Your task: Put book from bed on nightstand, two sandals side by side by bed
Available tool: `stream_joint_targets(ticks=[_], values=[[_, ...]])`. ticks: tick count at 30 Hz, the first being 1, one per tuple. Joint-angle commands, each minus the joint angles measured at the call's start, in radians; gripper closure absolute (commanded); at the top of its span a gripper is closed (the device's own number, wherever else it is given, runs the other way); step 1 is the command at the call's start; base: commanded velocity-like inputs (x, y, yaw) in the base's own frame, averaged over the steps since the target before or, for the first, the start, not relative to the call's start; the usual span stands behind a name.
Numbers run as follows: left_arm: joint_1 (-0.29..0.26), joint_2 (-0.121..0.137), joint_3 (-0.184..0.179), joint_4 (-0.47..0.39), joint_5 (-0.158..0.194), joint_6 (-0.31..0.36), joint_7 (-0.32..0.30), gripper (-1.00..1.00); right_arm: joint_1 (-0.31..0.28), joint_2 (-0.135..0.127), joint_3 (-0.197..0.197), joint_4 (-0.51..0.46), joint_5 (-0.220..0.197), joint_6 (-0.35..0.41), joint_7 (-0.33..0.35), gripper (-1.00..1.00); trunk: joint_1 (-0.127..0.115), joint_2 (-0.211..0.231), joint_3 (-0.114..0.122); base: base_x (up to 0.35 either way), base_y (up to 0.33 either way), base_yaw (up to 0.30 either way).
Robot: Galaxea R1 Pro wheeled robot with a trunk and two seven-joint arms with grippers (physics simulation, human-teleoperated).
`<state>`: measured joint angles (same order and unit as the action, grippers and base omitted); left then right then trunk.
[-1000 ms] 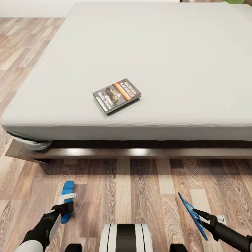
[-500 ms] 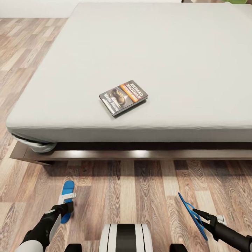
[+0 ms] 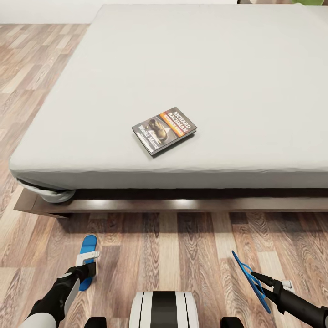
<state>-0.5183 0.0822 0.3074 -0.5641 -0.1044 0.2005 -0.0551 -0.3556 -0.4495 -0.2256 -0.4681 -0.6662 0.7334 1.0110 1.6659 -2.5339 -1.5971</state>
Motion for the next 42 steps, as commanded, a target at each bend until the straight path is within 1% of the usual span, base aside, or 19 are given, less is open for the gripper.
stream_joint_targets(ticks=[1, 35, 36, 42], values=[[0.000, -0.001, 0.006, -0.002, -0.011, 0.005, -0.006, 1.00, 0.000, 0.000, -0.001, 0.000, -0.003, 0.006, 0.000, 1.00, 0.000, 0.000, -0.001, 0.002, 0.002, 0.000], [0.000, 0.000, 0.007, -0.002, -0.011, 0.005, -0.006, 1.00, 0.000, 0.000, -0.001, 0.000, -0.003, 0.006, 0.000, 1.00, 0.000, 0.000, -0.001, 0.014, 0.007, 0.000], [0.000, -0.001, 0.007, -0.002, -0.011, 0.005, -0.006, -1.00, 0.000, 0.000, -0.001, 0.000, -0.003, 0.006, 0.000, 1.00, 0.000, 0.000, -0.001, 0.000, 0.000, 0.000], [0.000, -0.001, 0.007, -0.002, -0.011, 0.005, -0.006, -1.00, 0.000, 0.000, -0.001, 0.000, -0.003, 0.006, 0.000, 1.00, 0.000, 0.000, -0.001, 0.000, 0.000, 0.000]])
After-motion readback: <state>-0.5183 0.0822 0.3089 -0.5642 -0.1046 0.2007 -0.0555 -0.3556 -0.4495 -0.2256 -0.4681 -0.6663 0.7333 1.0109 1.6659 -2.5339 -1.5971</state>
